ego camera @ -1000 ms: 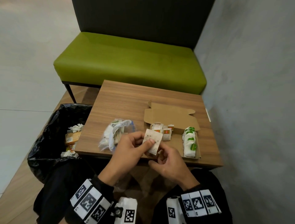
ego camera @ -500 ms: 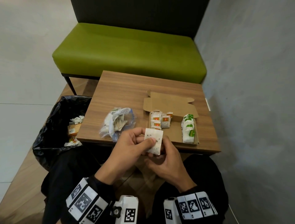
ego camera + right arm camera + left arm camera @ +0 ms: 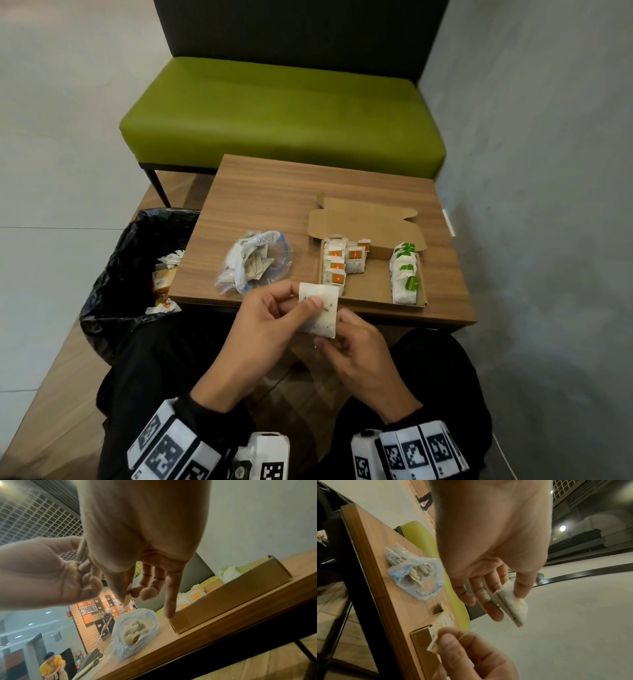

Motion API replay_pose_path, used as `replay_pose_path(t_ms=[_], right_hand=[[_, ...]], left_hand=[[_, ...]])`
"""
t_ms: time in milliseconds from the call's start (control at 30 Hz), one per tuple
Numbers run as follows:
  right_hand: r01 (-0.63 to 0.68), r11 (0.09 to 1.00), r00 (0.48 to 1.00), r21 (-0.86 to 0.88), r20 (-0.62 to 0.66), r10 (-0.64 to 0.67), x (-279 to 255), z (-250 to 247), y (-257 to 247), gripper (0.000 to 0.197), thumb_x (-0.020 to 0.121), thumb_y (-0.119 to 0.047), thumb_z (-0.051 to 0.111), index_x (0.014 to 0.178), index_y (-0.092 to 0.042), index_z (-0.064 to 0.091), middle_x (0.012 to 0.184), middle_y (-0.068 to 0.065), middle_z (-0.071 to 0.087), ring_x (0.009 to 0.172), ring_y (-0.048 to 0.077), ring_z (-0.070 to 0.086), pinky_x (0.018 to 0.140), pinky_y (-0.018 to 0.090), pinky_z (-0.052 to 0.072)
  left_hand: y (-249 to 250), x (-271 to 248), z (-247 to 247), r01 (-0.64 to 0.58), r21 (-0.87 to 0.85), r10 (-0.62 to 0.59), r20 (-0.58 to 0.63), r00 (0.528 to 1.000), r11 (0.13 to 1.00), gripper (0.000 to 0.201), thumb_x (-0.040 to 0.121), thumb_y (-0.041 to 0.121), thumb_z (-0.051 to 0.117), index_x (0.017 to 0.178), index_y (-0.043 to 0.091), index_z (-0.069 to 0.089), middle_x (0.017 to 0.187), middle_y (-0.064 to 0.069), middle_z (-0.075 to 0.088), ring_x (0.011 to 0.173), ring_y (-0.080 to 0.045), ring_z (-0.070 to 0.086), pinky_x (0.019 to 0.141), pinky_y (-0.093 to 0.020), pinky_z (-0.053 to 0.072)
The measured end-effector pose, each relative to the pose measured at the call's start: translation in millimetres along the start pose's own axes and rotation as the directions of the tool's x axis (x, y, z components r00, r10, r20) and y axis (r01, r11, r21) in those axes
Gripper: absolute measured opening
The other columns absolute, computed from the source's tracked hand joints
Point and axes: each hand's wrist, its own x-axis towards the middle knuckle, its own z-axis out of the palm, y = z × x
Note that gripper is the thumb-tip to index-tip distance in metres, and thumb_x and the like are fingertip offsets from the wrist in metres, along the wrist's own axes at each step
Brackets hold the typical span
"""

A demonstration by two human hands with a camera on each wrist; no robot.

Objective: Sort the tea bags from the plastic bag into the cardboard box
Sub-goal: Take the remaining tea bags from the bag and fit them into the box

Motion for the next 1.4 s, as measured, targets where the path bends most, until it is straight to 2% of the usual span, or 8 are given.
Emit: replay_pose_path(t_ms=[167, 333, 500, 633, 900, 1067, 1233, 1400], right_hand=[[-0.058, 0.992, 0.998, 0.113, 0.035, 0.055, -8.2, -11.8, -13.2, 0.024, 0.087, -0.022, 0.074, 0.108, -0.034, 0.068, 0.083, -0.013, 0.065, 0.077, 0.005, 0.063, 0.069, 0.022, 0.053], [-0.038, 0.968, 0.999, 0.248, -0.026, 0.046, -13.5, -18.2, -25.3, 0.021, 0.079, -0.016, 0.082, 0.083, -0.026, 0.064, 0.078, -0.009, 0.069, 0.066, 0.012, 0.065, 0.060, 0.024, 0.054], [-0.055, 0.894, 0.993, 0.445, 0.114, 0.004, -13.5, -21.8, -32.7, 0.033, 0.079, -0.002, 0.079, 0.104, -0.024, 0.074, 0.102, -0.011, 0.072, 0.097, 0.014, 0.071, 0.084, 0.031, 0.060], [-0.010, 0.851, 0.999, 0.525, -0.023, 0.026, -10.2, -23.2, -31.0, 0.023, 0.083, 0.001, 0.076, 0.099, -0.016, 0.077, 0.099, -0.003, 0.074, 0.094, 0.019, 0.072, 0.082, 0.030, 0.059], [-0.050, 0.801, 0.949, 0.596, -0.221, 0.224, 0.3, -13.2, -26.6, 0.009, 0.083, -0.010, 0.077, 0.092, -0.012, 0.076, 0.082, 0.006, 0.076, 0.075, 0.021, 0.073, 0.068, 0.031, 0.060], [-0.119, 0.772, 0.907, 0.625, -0.247, 0.340, 3.3, -9.3, -24.5, 0.007, 0.084, -0.012, 0.076, 0.087, -0.008, 0.073, 0.074, 0.009, 0.075, 0.060, 0.023, 0.070, 0.059, 0.032, 0.059], [-0.156, 0.763, 0.901, 0.628, -0.227, 0.370, 5.5, -6.7, -21.4, 0.007, 0.082, -0.015, 0.079, 0.087, -0.011, 0.074, 0.081, 0.008, 0.075, 0.076, 0.024, 0.073, 0.059, 0.034, 0.059], [-0.238, 0.702, 0.912, 0.671, -0.096, 0.400, 11.4, -16.3, -18.0, 0.014, 0.085, -0.010, 0.075, 0.099, -0.013, 0.072, 0.090, 0.010, 0.075, 0.084, 0.028, 0.073, 0.059, 0.034, 0.060]], left_hand=[[-4.4, 7.8, -3.7, -0.082, 0.117, 0.096, -0.118, 0.988, 0.990, 0.015, 0.086, 0.019, 0.068, 0.098, 0.015, 0.076, 0.093, -0.002, 0.077, 0.092, -0.016, 0.073, 0.079, -0.025, 0.058], [-12.5, 14.9, -9.4, -0.134, 0.229, 0.180, -0.195, 0.964, 0.964, 0.012, 0.089, 0.017, 0.069, 0.098, 0.017, 0.077, 0.089, 0.002, 0.077, 0.088, -0.012, 0.073, 0.075, -0.023, 0.057], [-23.5, 17.9, -8.6, -0.132, 0.292, 0.196, -0.200, 0.960, 0.947, 0.010, 0.085, 0.017, 0.074, 0.093, 0.017, 0.079, 0.088, -0.005, 0.075, 0.085, -0.022, 0.072, 0.081, -0.046, 0.059], [-31.3, 17.0, -11.1, -0.112, 0.278, 0.168, -0.185, 0.968, 0.954, 0.011, 0.084, 0.014, 0.075, 0.094, 0.017, 0.080, 0.090, -0.005, 0.076, 0.086, -0.030, 0.072, 0.082, -0.058, 0.056], [-32.8, 12.5, -3.5, -0.055, 0.231, 0.081, -0.109, 0.991, 0.971, 0.017, 0.093, 0.018, 0.062, 0.091, 0.017, 0.079, 0.078, 0.002, 0.075, 0.076, -0.007, 0.069, 0.070, -0.020, 0.052], [-34.9, 11.5, -4.3, -0.029, 0.179, 0.047, -0.098, 0.994, 0.983, 0.017, 0.093, 0.020, 0.061, 0.090, 0.017, 0.078, 0.073, 0.004, 0.072, 0.070, -0.005, 0.063, 0.068, -0.019, 0.050], [-35.5, 14.3, -6.0, 0.006, 0.203, 0.004, -0.048, 0.999, 0.979, 0.016, 0.089, 0.015, 0.067, 0.103, 0.017, 0.076, 0.098, 0.001, 0.077, 0.095, -0.016, 0.071, 0.087, -0.034, 0.057], [-34.1, 22.4, -7.1, -0.017, 0.265, 0.018, -0.002, 1.000, 0.964, 0.018, 0.091, 0.011, 0.067, 0.106, 0.016, 0.075, 0.097, 0.004, 0.077, 0.093, -0.013, 0.071, 0.084, -0.030, 0.058]])
